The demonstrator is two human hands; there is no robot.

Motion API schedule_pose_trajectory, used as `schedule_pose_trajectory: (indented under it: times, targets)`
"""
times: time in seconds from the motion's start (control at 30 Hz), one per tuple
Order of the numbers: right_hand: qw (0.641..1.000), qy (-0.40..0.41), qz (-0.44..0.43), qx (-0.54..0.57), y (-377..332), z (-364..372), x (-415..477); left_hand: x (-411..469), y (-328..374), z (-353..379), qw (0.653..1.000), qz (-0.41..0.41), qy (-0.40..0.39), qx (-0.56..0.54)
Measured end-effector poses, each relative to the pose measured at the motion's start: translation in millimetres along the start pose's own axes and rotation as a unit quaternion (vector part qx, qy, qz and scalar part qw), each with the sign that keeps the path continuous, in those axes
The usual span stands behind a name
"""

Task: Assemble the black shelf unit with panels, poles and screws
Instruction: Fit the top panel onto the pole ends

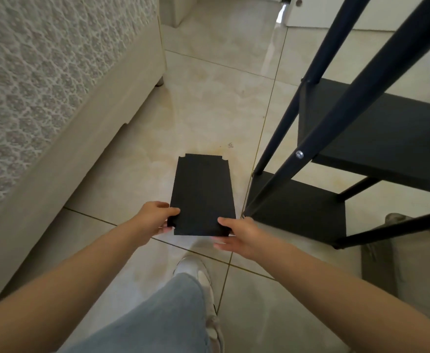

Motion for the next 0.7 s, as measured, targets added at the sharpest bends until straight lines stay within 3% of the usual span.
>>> schedule_pose_trajectory:
  times: [0.2,0.37,0.7]
  targets:
    - [0.997,-0.063,0.013,0.048,-40,2,-45,-39,39,-10,0.995,-0.033,-0.077,-0.053]
    - [0.993,-0.099,-0.001,0.067,-84,-11,-99,-82,88,-22,0.99,-0.015,-0.083,-0.109]
    - [0.987,-0.134,-0.027,-0.079,-125,-92,-216,-140,135,-56,0.983,-0.019,-0.033,-0.18]
Point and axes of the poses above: each hand's wrist, its own x-axis towards the middle knuckle, its own z-axis out of the palm, y = z × x, the point moved 10 cm from there along x, towards the middle knuckle, and after that the axes turned 3 degrees about y, right-handed, at the moved point
